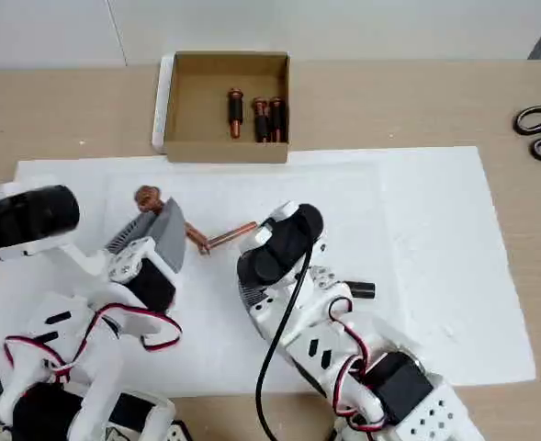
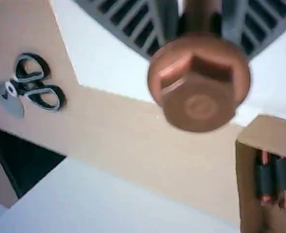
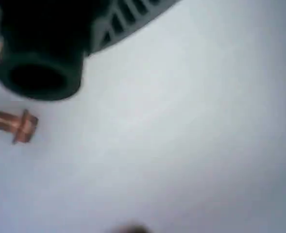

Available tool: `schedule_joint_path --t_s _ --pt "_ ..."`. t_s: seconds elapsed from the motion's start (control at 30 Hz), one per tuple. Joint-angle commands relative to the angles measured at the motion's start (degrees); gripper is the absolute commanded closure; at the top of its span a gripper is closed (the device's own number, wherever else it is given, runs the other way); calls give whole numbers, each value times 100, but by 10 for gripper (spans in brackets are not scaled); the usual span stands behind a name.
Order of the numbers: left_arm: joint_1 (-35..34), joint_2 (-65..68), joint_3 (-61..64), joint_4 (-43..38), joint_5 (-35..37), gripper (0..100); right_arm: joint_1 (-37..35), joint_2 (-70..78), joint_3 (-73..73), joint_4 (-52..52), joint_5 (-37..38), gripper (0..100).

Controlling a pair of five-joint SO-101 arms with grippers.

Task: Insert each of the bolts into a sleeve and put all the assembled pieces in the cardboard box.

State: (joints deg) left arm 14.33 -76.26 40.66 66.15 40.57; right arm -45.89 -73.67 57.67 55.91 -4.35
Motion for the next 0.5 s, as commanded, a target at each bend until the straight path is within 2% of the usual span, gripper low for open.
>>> schedule_joint_path --t_s 0.0,0.27,0.47 --pt "79 -53 48 -185 62 993 -303 -57 -26 -251 62 995" --pt "88 -53 75 -158 -18 993 -347 -40 -26 -453 70 995" --pt "571 -44 92 -53 0 993 -347 -31 -26 -470 70 995"
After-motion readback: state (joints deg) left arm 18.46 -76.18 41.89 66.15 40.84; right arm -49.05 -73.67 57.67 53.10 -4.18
